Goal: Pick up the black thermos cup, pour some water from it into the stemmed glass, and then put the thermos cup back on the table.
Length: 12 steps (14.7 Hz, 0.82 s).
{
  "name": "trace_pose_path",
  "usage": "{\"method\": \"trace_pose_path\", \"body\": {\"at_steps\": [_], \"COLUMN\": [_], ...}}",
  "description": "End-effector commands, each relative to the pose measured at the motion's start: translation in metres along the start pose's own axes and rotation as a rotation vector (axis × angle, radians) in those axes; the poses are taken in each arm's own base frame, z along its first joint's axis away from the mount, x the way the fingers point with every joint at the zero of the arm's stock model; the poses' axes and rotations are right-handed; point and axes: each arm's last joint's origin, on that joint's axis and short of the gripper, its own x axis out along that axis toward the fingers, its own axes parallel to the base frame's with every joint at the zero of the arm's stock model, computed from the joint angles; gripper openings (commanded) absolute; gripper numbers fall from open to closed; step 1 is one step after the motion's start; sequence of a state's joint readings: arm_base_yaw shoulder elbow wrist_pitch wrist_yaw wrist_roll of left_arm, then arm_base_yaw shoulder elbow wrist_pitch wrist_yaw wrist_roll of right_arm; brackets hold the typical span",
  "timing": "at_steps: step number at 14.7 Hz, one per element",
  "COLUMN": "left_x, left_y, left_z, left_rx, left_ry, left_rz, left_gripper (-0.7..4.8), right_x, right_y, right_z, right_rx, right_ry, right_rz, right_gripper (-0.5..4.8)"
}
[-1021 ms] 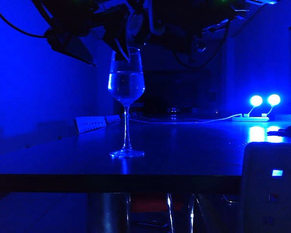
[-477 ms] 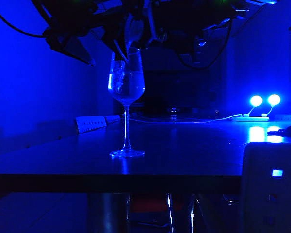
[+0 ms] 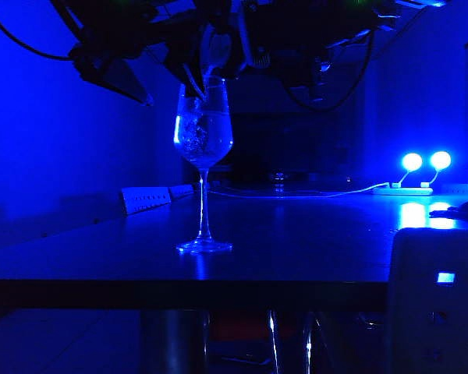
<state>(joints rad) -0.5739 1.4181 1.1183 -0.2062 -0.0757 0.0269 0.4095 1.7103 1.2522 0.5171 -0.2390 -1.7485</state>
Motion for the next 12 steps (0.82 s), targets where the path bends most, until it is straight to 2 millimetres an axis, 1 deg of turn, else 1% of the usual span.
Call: {"method": "trace_pose_path", "body": {"at_steps": [1,12], "left_x": [-0.0016,-0.0016], "left_y": [0.0003,0.0003], "left_z": [0.0023,0.0022], "left_rx": [0.002,0.001], "left_ry": [-0.013,-0.012], "left_rz": [0.004,0.004], "left_gripper": [4.79,4.79], "right_x": [-0.0019,-0.002], "right_y": [-0.0158,-0.0172], "right_z": [-0.0019,-0.0021], "right_rx": [-0.056,-0.059], "right_ry": [0.012,0.014], "right_rz": [-0.094,-0.107], "right_gripper": [0.84,0.84]}}
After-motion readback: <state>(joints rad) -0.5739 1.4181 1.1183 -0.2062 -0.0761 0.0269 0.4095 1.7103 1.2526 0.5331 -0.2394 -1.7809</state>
